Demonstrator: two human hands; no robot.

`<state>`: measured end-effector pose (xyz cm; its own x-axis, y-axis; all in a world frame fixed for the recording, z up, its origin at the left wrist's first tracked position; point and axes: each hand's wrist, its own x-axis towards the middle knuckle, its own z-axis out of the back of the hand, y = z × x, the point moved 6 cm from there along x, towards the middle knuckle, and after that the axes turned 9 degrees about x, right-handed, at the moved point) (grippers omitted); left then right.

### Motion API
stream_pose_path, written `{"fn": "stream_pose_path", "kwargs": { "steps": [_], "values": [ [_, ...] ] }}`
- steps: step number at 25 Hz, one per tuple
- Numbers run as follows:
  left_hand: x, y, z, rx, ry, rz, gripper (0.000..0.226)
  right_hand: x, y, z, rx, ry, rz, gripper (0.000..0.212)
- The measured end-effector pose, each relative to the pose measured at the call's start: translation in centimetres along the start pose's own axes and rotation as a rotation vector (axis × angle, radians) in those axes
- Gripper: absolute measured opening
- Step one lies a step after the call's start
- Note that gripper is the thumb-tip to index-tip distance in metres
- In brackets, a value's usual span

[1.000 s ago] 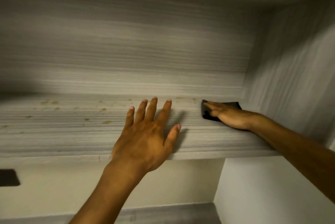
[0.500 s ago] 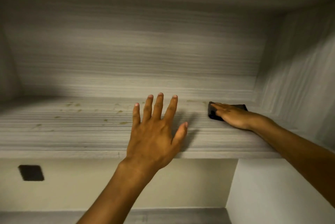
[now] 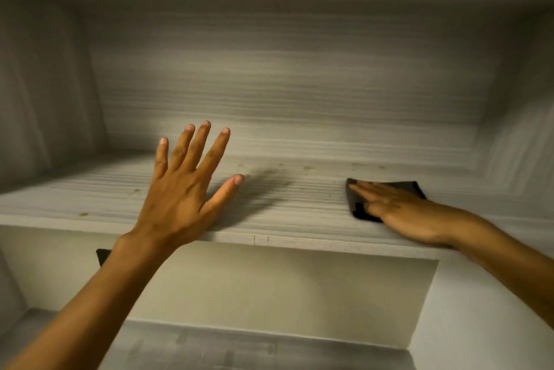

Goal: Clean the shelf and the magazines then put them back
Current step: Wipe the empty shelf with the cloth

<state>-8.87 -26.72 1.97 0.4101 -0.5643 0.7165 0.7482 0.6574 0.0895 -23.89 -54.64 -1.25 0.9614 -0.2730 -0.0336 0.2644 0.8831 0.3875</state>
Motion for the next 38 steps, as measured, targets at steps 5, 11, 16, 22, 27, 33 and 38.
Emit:
{"fn": "stream_pose_path", "kwargs": {
  "steps": [5,11,16,22,27,33,38],
  "values": [
    [-0.2,-0.4,-0.3,-0.053,-0.02,-0.057,0.068,-1.6,1.7,-1.2,0.077,0.102,0.021,0.048],
    [-0.7,-0.3,-0.7,-0.075,-0.011,-0.106,0.066,6.8,-4.7,3.0,0.005,-0.059,-0.188,0.045],
    [0.0,-0.4,-0.6,-0.115,-0.007,-0.12,0.066,9.3,-4.4,4.1,0.012,-0.07,-0.251,0.053],
    [-0.2,-0.8,-0.7,-0.123,0.017,-0.112,0.067,8.1,2.0,-0.6,0.034,0.027,-0.006,0.053],
    [-0.3,-0.8,-0.7,-0.153,0.019,-0.103,0.066,7.5,2.5,-1.2,0.093,0.137,0.133,0.052],
    [-0.1,0.0,-0.8,-0.149,0.028,-0.071,0.065,11.8,-0.6,0.6,0.047,-0.006,0.001,0.051],
    [-0.2,-0.3,-0.9,-0.154,0.044,-0.075,0.065,11.3,1.9,-0.7,-0.018,-0.008,0.006,0.052]
  ]
}}
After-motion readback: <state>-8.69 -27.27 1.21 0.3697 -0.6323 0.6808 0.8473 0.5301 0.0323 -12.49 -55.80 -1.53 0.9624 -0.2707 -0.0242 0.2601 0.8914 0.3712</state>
